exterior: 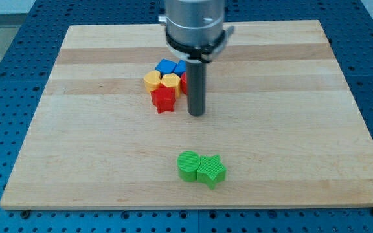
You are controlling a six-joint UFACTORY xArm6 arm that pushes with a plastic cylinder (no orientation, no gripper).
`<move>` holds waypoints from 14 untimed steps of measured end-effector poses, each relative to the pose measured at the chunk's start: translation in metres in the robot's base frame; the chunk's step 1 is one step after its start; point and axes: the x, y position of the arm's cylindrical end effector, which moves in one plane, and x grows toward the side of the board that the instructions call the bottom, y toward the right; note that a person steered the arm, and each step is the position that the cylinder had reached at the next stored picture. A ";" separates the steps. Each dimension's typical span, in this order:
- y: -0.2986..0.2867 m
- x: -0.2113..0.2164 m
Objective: Separate the green blocks from each other
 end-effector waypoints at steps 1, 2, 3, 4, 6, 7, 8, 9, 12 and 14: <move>0.043 0.030; 0.070 0.077; 0.077 0.129; 0.074 0.156; 0.017 0.156; 0.008 0.152; 0.008 0.142; 0.008 0.134; 0.007 0.095; -0.034 0.086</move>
